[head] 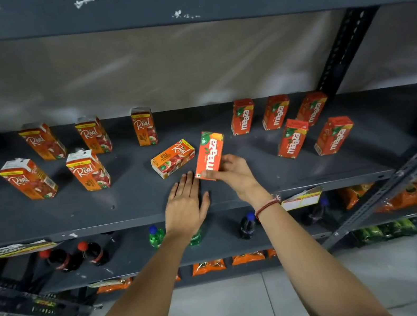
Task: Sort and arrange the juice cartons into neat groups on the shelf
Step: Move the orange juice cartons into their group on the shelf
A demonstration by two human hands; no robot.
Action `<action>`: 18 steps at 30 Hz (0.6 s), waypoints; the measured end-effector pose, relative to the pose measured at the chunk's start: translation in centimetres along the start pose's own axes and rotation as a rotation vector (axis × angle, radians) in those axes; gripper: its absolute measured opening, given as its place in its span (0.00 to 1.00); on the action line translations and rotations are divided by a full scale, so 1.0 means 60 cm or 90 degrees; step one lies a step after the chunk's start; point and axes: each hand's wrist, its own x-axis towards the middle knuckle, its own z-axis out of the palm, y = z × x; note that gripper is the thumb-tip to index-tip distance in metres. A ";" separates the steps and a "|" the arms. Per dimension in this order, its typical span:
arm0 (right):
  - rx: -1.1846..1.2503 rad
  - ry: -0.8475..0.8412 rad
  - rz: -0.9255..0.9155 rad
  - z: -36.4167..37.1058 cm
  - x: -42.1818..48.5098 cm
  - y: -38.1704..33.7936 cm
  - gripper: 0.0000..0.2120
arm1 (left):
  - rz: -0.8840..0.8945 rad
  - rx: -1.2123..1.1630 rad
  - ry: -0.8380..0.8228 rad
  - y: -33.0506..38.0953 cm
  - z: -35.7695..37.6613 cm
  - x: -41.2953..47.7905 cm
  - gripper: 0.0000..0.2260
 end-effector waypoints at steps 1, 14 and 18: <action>-0.014 -0.009 -0.007 0.000 -0.006 0.001 0.21 | 0.001 -0.001 -0.005 0.000 0.000 0.000 0.26; 0.002 -0.027 -0.043 0.015 -0.042 0.014 0.29 | -0.007 -0.010 -0.032 0.001 -0.005 -0.003 0.19; 0.022 -0.025 -0.047 0.010 -0.041 0.015 0.27 | -0.010 -0.011 -0.032 0.002 -0.007 -0.002 0.21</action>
